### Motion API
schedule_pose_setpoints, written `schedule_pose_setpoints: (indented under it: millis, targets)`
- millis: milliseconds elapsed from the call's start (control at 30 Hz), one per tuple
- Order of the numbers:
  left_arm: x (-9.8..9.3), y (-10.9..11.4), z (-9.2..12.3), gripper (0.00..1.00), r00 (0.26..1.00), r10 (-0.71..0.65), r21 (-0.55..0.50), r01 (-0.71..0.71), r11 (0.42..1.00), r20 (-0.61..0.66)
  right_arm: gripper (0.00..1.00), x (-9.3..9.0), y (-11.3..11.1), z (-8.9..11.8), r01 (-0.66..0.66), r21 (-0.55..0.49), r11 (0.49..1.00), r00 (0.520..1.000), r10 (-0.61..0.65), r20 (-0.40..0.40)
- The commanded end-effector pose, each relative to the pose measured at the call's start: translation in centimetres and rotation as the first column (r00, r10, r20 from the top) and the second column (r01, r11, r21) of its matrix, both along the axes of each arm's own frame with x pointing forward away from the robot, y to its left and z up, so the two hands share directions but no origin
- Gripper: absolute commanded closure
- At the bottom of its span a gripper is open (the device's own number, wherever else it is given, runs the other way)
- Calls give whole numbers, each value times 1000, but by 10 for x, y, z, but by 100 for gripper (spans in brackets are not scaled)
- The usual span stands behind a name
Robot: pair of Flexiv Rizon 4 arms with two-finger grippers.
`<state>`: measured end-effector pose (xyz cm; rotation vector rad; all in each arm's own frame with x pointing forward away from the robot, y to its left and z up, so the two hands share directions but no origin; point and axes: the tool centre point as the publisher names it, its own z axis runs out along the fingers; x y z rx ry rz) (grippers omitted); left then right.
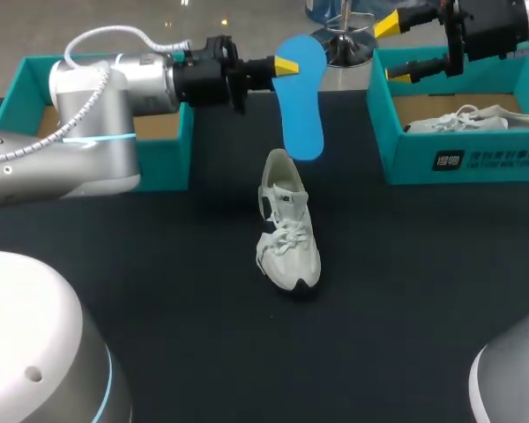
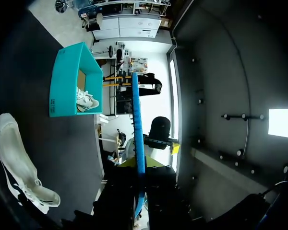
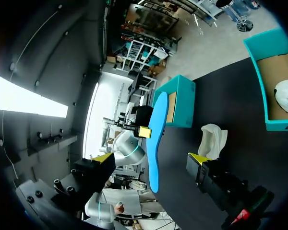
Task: Take the shoe out of the shoebox, open the shoe tongue, remove and reinsert the insole, then place the shoe into the shoebox
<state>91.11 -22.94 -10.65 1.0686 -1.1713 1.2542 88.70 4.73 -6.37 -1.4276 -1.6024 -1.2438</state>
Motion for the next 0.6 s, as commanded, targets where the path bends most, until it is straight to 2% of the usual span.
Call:
schedule_pose_setpoints:
  millis: [33,167,267,400,500,600]
  targets:
    - [2,4,2,100,1000,-10,3,10,1000,5,0,-3,-4,-6,5,40,999,1000,-6,4]
    - [-1,5,6,100,1000,-23,-3,23,1000,5,0,-3,-8,-12,10,75,997,1000,-11,2]
    - [-2,6,11,100,999,-31,-8,31,999,14,0,-5,-7,-16,-10,112,994,999,14,-36]
    - [-3,7,15,100,999,-30,-8,30,1000,46,0,-5,-6,-19,8,112,994,1000,-5,-31]
    - [-1,7,16,100,989,-7,7,6,1000,145,0,-5,-6,-19,8,112,994,1000,-5,-31]
    - [0,8,14,100,961,18,-27,-11,1000,277,0,-5,-6,-19,8,112,994,1000,-5,-31]
